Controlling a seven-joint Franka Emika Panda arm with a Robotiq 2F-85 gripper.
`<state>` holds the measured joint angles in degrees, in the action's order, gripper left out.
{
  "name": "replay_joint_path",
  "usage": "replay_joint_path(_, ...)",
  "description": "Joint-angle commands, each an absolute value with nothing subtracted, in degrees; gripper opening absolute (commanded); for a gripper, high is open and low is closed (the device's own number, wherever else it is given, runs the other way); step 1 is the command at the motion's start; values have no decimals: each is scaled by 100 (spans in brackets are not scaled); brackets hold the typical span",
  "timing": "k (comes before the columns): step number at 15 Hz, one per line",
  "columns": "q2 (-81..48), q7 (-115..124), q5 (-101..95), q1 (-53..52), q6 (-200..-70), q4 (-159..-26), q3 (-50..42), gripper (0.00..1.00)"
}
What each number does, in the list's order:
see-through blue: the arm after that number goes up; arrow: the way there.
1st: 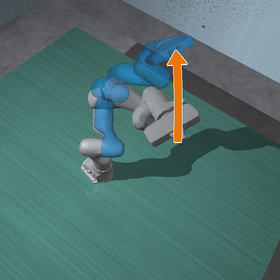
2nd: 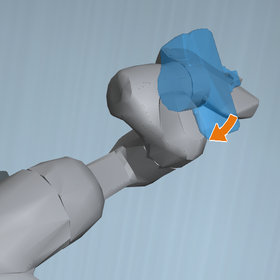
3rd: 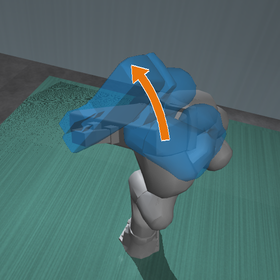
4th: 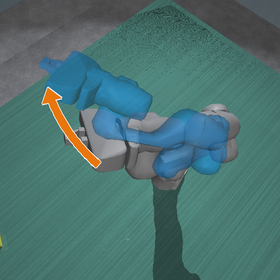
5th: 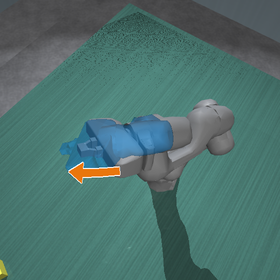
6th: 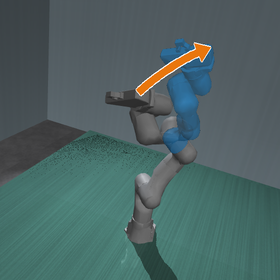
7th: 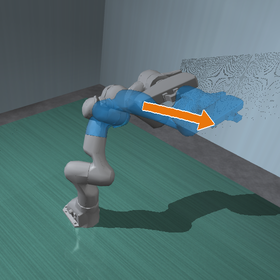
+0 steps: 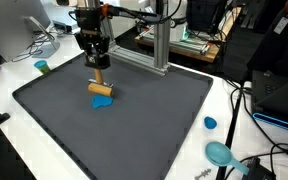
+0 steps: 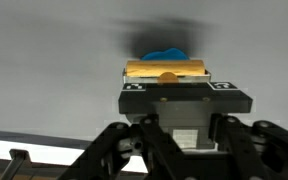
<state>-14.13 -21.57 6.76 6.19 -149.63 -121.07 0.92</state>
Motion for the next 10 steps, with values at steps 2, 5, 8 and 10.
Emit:
replay_joint_path(2, -1585, -1792, 440, 530, -15226, -11955, 38, 22)
replay_joint_path(5, -1743, -1607, 277, 493, -15146, -11884, -6, 22)
replay_joint_path(8, -1818, -1470, -72, 438, -14838, -11840, -76, 22)
replay_joint_path(10, -1820, -1494, -208, 433, -14590, -11804, -57, 22)
